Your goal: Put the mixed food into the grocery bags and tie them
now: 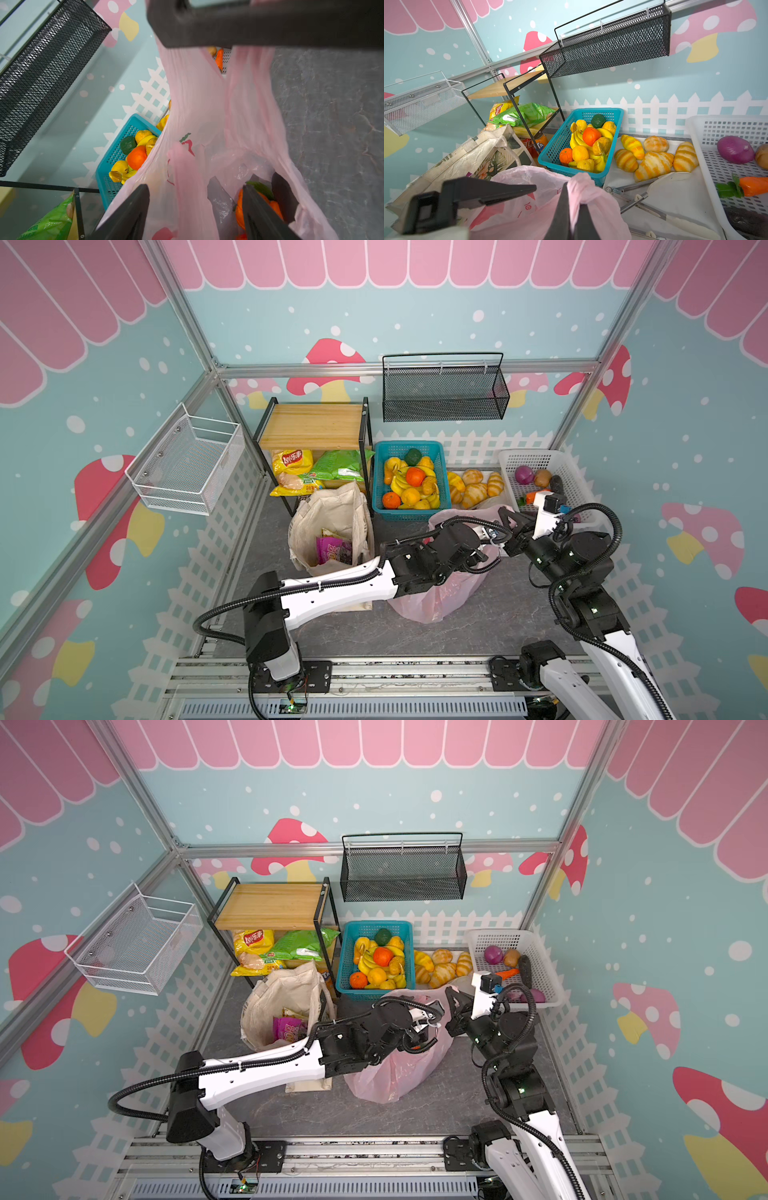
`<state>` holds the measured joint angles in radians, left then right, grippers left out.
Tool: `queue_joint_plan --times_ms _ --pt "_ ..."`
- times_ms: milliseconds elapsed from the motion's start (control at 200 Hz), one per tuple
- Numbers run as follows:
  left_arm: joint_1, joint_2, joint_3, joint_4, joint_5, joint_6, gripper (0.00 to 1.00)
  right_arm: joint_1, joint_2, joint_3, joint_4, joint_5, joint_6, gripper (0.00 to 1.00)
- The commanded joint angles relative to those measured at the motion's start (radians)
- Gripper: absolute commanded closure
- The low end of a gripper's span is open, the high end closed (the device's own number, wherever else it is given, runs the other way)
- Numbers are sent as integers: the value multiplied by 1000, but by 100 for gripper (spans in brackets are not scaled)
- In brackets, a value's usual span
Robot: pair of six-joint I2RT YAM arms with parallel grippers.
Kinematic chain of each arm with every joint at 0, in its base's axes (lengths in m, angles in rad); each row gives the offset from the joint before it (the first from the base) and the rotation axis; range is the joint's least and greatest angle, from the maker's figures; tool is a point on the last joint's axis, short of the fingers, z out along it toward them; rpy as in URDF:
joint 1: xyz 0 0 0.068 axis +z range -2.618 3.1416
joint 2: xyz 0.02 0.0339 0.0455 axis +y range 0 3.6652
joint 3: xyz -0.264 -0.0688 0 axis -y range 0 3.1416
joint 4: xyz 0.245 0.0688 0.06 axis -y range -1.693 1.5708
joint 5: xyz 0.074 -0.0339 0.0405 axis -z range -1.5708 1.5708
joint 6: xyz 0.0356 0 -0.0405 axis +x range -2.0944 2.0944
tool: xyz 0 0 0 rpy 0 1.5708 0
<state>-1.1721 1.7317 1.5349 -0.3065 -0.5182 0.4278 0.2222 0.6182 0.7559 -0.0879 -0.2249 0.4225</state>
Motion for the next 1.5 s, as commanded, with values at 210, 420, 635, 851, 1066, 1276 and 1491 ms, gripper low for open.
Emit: queue_joint_plan --times_ms 210,420,635,851,1066,1276,1491 --pt "53 -84 -81 99 -1 -20 100 -6 -126 -73 23 121 10 100" --pt "208 -377 -343 415 600 -447 100 -6 -177 -119 84 140 -53 95" --pt "340 -438 -465 641 885 -734 100 -5 -33 -42 32 108 -166 62" --pt "355 -414 -485 682 926 -795 100 -4 -42 -6 126 -46 -287 30" --pt "371 -405 -490 693 934 -810 100 -4 -44 38 166 -299 -347 26" --pt "374 -406 -486 668 926 -795 100 -4 107 121 156 -636 -258 26" --pt "374 -404 -480 637 919 -776 100 -4 241 137 317 -764 -91 45"
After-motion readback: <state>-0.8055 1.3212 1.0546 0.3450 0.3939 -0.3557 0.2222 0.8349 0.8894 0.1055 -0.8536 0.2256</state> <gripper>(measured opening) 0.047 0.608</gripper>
